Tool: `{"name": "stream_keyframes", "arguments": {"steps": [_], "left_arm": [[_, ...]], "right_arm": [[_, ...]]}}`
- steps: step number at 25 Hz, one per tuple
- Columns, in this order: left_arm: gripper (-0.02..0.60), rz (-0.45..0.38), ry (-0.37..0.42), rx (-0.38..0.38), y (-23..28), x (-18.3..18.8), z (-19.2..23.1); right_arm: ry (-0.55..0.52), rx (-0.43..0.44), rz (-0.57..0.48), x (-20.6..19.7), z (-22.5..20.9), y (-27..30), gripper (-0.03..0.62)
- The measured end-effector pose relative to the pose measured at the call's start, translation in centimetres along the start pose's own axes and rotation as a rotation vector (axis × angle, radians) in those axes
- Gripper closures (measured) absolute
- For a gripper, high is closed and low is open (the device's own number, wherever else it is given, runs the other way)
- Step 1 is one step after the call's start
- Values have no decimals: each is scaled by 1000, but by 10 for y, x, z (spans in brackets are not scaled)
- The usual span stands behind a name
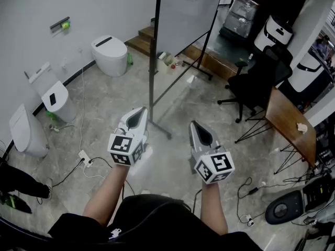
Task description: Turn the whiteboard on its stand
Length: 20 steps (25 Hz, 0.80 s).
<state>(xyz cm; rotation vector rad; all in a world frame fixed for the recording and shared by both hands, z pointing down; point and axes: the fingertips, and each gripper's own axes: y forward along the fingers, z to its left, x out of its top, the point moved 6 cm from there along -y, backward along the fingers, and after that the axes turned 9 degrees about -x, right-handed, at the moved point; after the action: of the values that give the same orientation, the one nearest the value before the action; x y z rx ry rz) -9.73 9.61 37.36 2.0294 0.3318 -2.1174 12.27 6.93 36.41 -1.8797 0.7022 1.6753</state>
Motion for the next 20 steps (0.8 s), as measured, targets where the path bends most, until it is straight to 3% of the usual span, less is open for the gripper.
{"name": "stream_keyframes", "arguments": {"steps": [20], "left_arm": [[578, -1, -6, -46, -16, -9, 8]], "right_arm": [[49, -35, -30, -6, 15, -9, 585]]}}
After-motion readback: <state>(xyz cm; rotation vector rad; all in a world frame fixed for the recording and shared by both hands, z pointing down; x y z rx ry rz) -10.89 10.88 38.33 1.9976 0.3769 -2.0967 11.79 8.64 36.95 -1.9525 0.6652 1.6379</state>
